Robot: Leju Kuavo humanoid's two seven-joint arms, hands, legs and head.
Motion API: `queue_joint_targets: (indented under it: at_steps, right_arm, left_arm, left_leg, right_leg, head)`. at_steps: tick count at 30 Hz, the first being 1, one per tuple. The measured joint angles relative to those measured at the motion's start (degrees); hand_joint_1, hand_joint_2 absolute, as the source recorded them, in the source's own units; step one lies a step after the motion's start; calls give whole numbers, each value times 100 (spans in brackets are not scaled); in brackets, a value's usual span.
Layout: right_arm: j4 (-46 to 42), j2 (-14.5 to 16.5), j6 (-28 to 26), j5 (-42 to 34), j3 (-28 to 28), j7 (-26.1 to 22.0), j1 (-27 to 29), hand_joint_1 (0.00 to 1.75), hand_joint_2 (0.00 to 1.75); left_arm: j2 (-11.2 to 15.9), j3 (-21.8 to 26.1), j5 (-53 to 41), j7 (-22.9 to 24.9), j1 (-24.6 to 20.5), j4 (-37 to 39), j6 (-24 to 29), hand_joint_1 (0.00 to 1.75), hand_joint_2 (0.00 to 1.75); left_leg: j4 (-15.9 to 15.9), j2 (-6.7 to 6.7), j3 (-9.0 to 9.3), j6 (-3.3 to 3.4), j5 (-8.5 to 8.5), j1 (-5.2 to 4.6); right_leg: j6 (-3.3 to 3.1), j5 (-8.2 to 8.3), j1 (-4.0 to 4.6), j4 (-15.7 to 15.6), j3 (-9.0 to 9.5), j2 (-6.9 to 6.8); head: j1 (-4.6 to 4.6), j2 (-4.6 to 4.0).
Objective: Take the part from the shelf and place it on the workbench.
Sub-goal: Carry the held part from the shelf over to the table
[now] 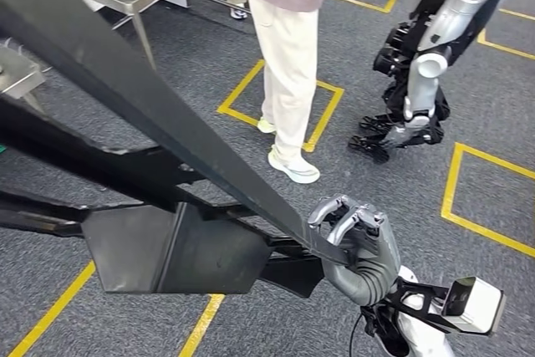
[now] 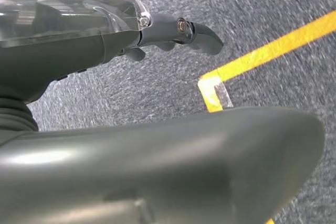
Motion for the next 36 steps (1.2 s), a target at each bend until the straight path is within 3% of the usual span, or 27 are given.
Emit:
queue_joint_targets:
  at_steps: [1,2,4,5,7,9,11,13,15,16,18,20,22,24,25,27,29,30,31,32,33,35,36]
  right_arm:
    - [0,0,-2,1,1,-1,7,175,175]
    - [-1,0,-2,1,1,0,11,175,175]
    - [-2,0,-3,0,1,-1,12,175,175]
    - [-4,0,-3,-1,1,-1,13,175,175]
    - [-7,0,-1,-5,1,-3,16,175,175]
    - [-9,2,4,-9,1,-4,7,175,175]
    - [-13,8,11,-9,0,-4,-6,175,175]
    - [-15,15,16,-7,-2,-4,11,175,175]
    - [-15,16,15,1,1,-5,48,175,175]
    - [-15,16,15,5,4,-5,60,175,175]
    - [-15,15,14,13,9,-6,65,175,175]
    - [-16,16,14,13,9,-6,62,175,175]
    - [-17,16,11,11,9,-6,58,175,175]
    - [-17,17,8,7,13,-5,53,175,175]
    - [-17,17,8,2,15,-2,49,175,175]
    - [-17,16,4,-31,17,21,40,175,175]
    - [-10,9,-1,-103,16,76,16,175,175]
    - [-5,3,-3,-142,14,106,-4,175,175]
    - [-1,-3,-3,-172,10,129,-28,175,175]
    - [2,-7,-3,-191,7,143,-52,175,175]
    - [2,-9,-3,-203,5,152,-74,175,175]
    - [3,-11,-2,-214,3,160,-108,175,175]
    - [3,-13,1,-217,3,163,-120,175,175]
  left_arm:
    - [-4,0,0,-2,0,0,-3,0,0]
    - [-6,0,0,-4,1,0,-2,0,0]
    - [-16,0,0,-7,-4,0,-1,0,0]
    - [-25,-1,0,-7,-9,0,2,0,0]
    - [-49,-10,0,4,-4,0,11,0,0]
    - [-54,-20,0,34,13,4,25,0,0]
    - [-49,-21,0,67,14,12,42,0,0]
    - [-42,-20,0,89,-7,15,63,0,0]
    - [-49,-15,0,106,-20,15,77,0,0]
    - [-53,-10,0,113,-14,15,84,0,0]
    - [-52,2,0,122,0,15,89,0,0]
    - [-48,14,0,125,-12,15,75,0,0]
    - [-54,21,0,135,-29,15,54,0,0]
    - [-62,21,0,150,-16,15,45,0,0]
    - [-65,21,0,154,-5,15,43,0,0]
    - [-64,20,0,149,-10,15,34,0,0]
    - [-67,18,0,143,-32,15,10,0,0]
    - [-71,17,0,145,-39,15,1,0,0]
    - [-75,16,0,149,-42,15,-5,0,0]
    - [-78,15,0,152,-41,15,-5,0,0]
    - [-79,15,0,154,-40,15,-5,0,0]
    - [-99,14,0,154,-45,15,-5,0,0]
    - [-113,13,0,155,-47,15,-4,0,0]
  left_leg:
    - [1,-68,4,7,1,-20]
    - [1,-140,11,11,2,-36]
    - [2,-281,20,12,4,-51]
    - [5,-346,11,6,8,-47]
    - [3,-463,-25,-27,23,-18]
    - [-16,-569,-46,-81,39,5]
    - [130,-394,-120,-133,-90,-13]
    - [724,-65,-403,-192,-440,-12]
    - [1384,70,-715,-258,-699,32]
    - [1481,98,-753,-286,-686,54]
    - [1042,181,-500,-337,-392,91]
    - [334,413,-122,-350,-111,89]
    - [41,541,16,-269,-57,54]
    - [41,442,-1,-156,-65,21]
    - [41,386,-3,-114,-61,16]
    - [36,278,-1,-38,-44,20]
    - [36,159,-2,13,-38,7]
    - [36,92,-1,27,-38,-9]
    - [36,23,4,35,-39,-27]
    - [36,-48,12,38,-39,-46]
    - [36,-124,23,40,-40,-62]
    - [38,-261,35,41,-41,-83]
    - [40,-324,30,38,-40,-79]
  right_leg:
    - [-26,66,16,50,-51,16]
    - [-63,238,36,-136,7,43]
    - [-166,684,79,-944,337,270]
    - [-203,826,89,-1291,478,404]
    - [-240,890,106,-1585,596,554]
    - [-250,910,101,-1652,626,437]
    - [-276,946,66,-1740,673,284]
    - [-284,958,50,-1782,696,117]
    - [-275,943,49,-1780,698,-51]
    - [-265,932,48,-1777,702,-127]
    - [-225,899,38,-1759,721,-256]
    - [-150,845,48,-1713,738,-357]
    - [-81,803,74,-1679,752,-445]
    - [-32,781,65,-1679,777,-543]
    - [-3,741,46,-1655,782,-525]
    - [33,506,11,-1334,661,-319]
    - [33,131,0,-565,299,-72]
    - [25,7,6,-181,98,-20]
    - [9,-10,16,36,-34,4]
    - [-18,87,30,32,-68,19]
    - [-63,293,51,-220,14,55]
    - [-194,734,97,-1017,332,265]
    - [-245,865,116,-1335,463,375]
  head:
    - [-1,0]
    - [-1,0]
    - [-2,0]
    - [-3,0]
    - [-5,0]
    - [-5,0]
    - [-10,0]
    - [-16,0]
    - [-17,0]
    - [-17,0]
    - [-17,0]
    - [-18,0]
    - [-14,0]
    - [-10,0]
    - [-10,0]
    - [-11,0]
    - [-11,0]
    - [-11,0]
    - [-11,0]
    - [-11,0]
    - [-11,0]
    - [-14,0]
    - [-14,0]
